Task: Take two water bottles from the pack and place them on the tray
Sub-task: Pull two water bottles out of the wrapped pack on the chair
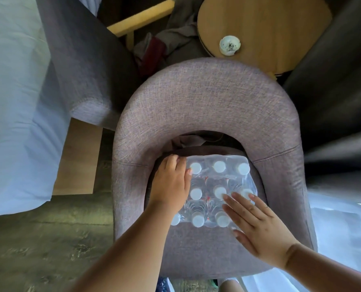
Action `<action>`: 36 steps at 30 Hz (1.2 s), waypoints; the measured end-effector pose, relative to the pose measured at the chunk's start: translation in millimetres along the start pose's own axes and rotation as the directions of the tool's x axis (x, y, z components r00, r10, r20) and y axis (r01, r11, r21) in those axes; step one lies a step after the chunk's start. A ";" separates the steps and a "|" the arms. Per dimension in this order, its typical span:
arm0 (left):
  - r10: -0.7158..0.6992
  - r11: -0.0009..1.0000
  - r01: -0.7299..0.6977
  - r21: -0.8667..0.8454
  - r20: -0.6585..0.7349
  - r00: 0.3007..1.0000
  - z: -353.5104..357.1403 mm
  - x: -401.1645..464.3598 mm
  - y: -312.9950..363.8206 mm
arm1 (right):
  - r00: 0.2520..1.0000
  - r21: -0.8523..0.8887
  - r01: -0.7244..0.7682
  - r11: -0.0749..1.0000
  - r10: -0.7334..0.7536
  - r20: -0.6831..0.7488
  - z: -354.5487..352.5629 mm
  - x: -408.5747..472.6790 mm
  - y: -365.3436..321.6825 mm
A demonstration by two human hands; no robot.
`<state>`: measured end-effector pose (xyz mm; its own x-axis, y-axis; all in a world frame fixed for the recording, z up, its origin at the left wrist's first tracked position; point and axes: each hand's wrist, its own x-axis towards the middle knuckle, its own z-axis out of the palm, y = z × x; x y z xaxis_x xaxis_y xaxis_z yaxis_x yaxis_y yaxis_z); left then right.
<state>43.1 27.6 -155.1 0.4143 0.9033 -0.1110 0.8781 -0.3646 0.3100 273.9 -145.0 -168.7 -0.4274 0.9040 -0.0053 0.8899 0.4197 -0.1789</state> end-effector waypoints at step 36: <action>0.061 0.982 -0.056 -0.179 0.021 0.998 -19.4 3.4 -2.2 | 0.843 -0.048 0.065 0.997 -0.029 0.537 -131.7 182.4 -40.7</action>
<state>38.0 35.9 -137.9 0.4719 0.8745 -0.1121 0.7963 -0.3682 0.4798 180.7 13.5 -32.8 -0.4718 0.7061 -0.5280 0.8668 0.4811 -0.1310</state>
